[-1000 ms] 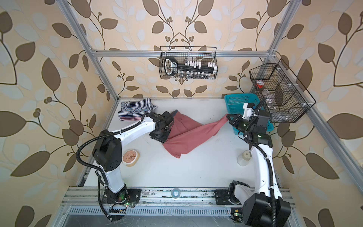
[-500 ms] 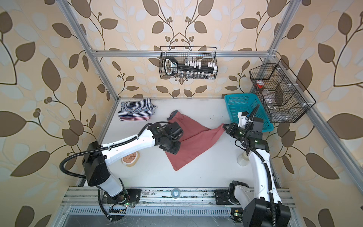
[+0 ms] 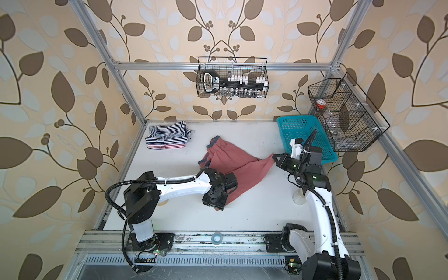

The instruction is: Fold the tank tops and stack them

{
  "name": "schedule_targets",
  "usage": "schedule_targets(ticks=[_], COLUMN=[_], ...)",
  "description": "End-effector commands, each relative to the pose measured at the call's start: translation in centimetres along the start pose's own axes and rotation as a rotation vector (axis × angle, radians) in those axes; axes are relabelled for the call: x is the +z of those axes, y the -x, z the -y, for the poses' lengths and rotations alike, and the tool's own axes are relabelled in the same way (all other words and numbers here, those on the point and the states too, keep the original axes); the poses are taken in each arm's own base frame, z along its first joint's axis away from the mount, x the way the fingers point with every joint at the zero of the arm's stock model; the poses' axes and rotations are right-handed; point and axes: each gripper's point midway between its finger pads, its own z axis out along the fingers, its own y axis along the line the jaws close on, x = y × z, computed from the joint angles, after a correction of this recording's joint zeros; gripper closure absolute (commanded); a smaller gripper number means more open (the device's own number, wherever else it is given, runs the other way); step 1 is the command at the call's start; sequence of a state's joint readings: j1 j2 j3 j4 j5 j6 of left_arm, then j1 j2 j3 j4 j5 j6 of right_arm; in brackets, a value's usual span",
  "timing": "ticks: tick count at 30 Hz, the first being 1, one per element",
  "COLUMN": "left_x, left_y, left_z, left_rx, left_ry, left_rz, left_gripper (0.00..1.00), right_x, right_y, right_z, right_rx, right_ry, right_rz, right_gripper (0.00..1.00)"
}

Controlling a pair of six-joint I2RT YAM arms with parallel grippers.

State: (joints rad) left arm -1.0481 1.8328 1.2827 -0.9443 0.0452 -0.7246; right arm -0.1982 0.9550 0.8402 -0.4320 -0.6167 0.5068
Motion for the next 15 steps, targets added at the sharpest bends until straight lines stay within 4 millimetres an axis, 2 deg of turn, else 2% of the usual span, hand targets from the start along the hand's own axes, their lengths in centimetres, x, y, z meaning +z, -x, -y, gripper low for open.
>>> schedule_targets(ticks=[1, 5, 11, 15], left_x=[0.8, 1.8, 3.3, 4.0], left_y=[-0.8, -0.8, -0.3, -0.4], left_z=[-1.0, -1.3, -0.7, -1.3], left_rx=[-0.053, -0.069, -0.079, -0.09], left_ry=[0.05, 0.075, 0.084, 0.117], left_rz=[-0.015, -0.026, -0.04, -0.049], left_gripper=[0.44, 0.43, 0.43, 0.44], right_x=[-0.2, -0.3, -0.5, -0.6], right_y=[-0.5, -0.6, -0.6, -0.6], right_z=[0.1, -0.1, -0.3, -0.4], right_rx=[-0.018, -0.02, -0.022, -0.026], right_ry=[-0.007, -0.002, 0.004, 0.007], right_rz=[-0.006, -0.005, -0.004, -0.001], right_gripper=[1.0, 1.0, 1.0, 1.0])
